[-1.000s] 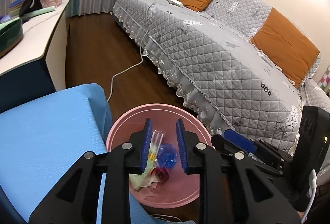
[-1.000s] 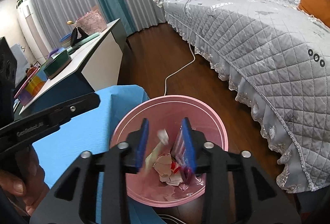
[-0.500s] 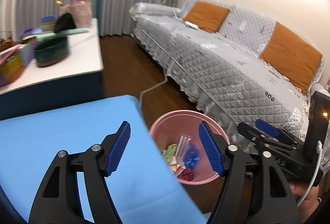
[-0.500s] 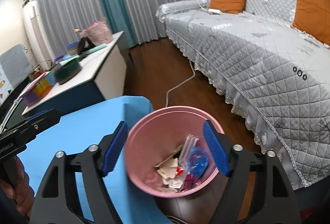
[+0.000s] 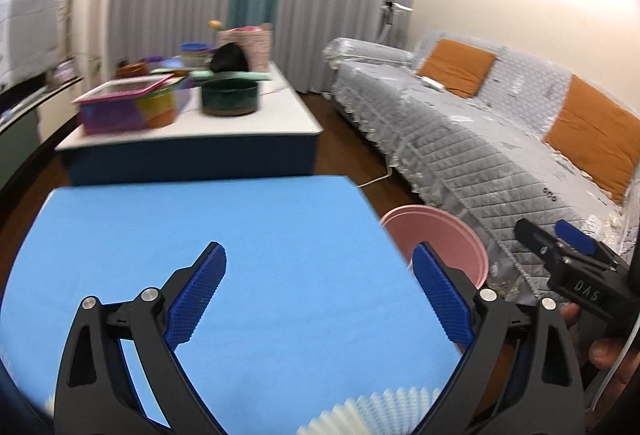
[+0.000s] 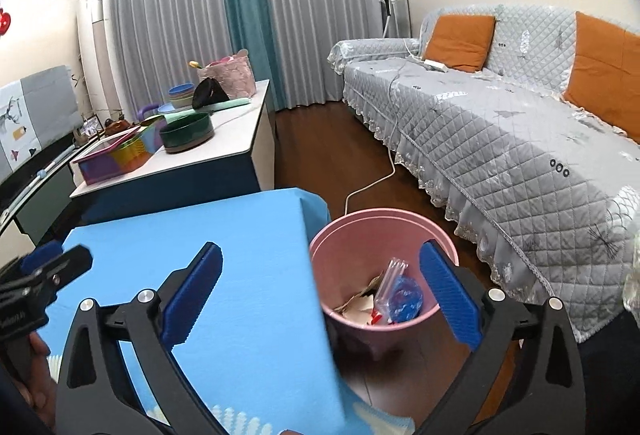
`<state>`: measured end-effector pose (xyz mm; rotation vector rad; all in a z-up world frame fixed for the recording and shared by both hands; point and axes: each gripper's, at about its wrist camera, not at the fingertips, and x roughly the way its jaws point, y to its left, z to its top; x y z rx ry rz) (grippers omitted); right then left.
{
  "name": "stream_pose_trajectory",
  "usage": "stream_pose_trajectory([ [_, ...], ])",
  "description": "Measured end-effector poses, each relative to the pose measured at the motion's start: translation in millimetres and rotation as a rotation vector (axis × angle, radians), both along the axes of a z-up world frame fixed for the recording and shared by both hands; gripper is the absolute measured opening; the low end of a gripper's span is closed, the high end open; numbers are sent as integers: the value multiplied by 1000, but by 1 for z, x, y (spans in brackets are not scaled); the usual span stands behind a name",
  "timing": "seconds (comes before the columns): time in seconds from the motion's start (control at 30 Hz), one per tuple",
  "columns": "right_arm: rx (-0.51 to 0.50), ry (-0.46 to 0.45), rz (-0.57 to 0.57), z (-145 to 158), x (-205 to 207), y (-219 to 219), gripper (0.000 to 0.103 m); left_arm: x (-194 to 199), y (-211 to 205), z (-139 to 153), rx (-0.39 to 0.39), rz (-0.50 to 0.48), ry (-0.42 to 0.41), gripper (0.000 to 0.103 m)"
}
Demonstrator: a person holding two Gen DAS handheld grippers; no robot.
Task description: Collect trash
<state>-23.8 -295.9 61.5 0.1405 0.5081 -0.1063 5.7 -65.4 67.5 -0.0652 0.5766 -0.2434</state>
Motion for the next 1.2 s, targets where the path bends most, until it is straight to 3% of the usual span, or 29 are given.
stream_pose_trajectory([
  [0.3, -88, 17, 33, -18, -24, 44, 98, -53, 33, -32, 33, 160, 31, 95],
  [0.53, -120, 61, 55, -33, -17, 56, 98, -51, 53, -45, 22, 236, 62, 95],
  [0.9, -113, 102, 44, -41, -7, 55, 98, -41, 55, -63, 26, 237, 127, 95],
  [1.2, -105, 111, 40, -43, -3, 51, 98, -40, 51, -65, 32, 222, 132, 95],
])
